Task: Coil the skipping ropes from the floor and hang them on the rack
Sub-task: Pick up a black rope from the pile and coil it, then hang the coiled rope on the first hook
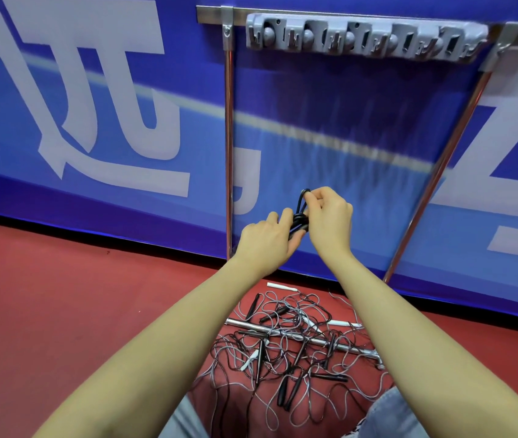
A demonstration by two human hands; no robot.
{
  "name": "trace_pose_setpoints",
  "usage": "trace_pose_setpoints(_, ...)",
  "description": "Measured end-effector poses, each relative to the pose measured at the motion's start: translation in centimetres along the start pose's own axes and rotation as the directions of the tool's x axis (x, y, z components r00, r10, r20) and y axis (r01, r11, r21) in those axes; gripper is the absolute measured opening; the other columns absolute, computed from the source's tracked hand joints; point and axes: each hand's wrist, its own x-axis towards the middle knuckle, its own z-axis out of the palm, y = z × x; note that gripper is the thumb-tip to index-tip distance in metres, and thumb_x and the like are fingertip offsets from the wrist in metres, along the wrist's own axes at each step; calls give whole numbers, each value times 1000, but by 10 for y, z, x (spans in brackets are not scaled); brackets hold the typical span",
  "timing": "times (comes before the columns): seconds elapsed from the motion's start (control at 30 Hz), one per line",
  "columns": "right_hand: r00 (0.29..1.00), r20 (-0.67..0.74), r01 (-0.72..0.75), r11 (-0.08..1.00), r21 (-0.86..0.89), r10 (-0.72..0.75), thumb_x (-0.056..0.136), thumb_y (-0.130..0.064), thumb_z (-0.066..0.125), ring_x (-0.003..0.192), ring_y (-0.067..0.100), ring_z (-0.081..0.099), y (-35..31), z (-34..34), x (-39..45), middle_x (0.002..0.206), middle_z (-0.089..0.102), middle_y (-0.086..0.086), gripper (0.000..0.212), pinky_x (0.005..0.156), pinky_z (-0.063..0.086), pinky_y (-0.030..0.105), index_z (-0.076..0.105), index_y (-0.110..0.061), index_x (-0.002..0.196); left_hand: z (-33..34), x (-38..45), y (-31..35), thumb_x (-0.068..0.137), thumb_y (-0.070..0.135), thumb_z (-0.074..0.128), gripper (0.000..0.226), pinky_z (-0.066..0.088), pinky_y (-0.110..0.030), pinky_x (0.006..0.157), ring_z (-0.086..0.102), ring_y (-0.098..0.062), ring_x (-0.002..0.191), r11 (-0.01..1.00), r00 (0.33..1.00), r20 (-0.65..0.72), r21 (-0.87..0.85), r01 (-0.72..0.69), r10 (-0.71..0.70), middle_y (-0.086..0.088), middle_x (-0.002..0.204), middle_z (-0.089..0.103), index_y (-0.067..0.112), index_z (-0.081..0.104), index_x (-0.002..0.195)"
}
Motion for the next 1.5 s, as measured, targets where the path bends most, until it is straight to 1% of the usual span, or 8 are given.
trace_pose_setpoints(0.13,999,31,19,997,75,-21,88,-28,60,68,19,62,-7,-6,7,64,63,-3,17,68,52,39,63,-17,75,-5,8,-2,100,45,29,38,29,-31,50,52,-27,67,997,992,94,5,78,-78,-5,86,50,12,45,110)
trace_pose_setpoints(0.2,998,41,47,996,77,-50,87,-27,62,67,15,61,-16,-11,13,66,64,-4,16,68,50,35,66,-17,75,-10,13,-4,101,39,26,31,25,-32,49,50,-28,74,997,992,112,-46,55,-50,-5,94,46,15,44,109)
trace_pose_setpoints(0.3,991,64,116,991,72,-121,86,-25,64,68,15,60,-34,-16,23,67,65,-2,16,68,46,27,67,-15,75,-26,21,-5,100,26,30,20,41,-42,55,46,-30,86,991,988,151,-126,47,-27,-7,102,44,11,42,103)
trace_pose_setpoints(0.43,982,56,179,982,57,-182,87,-26,62,70,16,59,-58,-20,34,66,64,-5,15,70,48,35,66,-18,74,-58,42,-5,100,40,31,29,46,-39,74,51,-20,92,845,943,143,-418,334,-301,1,102,51,16,48,103)
trace_pose_setpoints(0.63,973,45,225,973,43,-227,83,-24,63,73,20,60,-96,-17,71,68,65,-7,11,73,52,42,67,-18,75,-100,96,-31,91,31,55,13,47,-26,77,59,-11,87,630,903,40,-704,329,-428,12,88,62,20,62,90)
trace_pose_setpoints(1.0,952,52,303,953,-33,-301,84,-30,64,84,20,61,-156,20,174,79,68,-5,12,75,49,37,70,-20,80,-112,198,-93,85,19,63,7,51,-32,78,66,-20,84,513,875,33,-800,313,-483,4,78,66,13,65,82)
trace_pose_setpoints(1.27,928,69,368,930,3,-367,83,-23,64,77,28,62,-175,65,238,76,70,7,15,75,51,44,69,-12,72,-104,264,-140,78,11,66,8,48,-28,63,57,-13,60,457,827,31,-821,342,-562,2,68,64,16,63,72)
trace_pose_setpoints(1.5,949,-9,315,946,81,-315,89,-11,52,87,29,58,-172,98,251,86,63,7,11,76,48,41,57,-10,98,-96,288,-158,75,7,56,26,37,-26,54,40,-18,55,479,801,18,-793,376,-599,4,51,48,16,53,51)
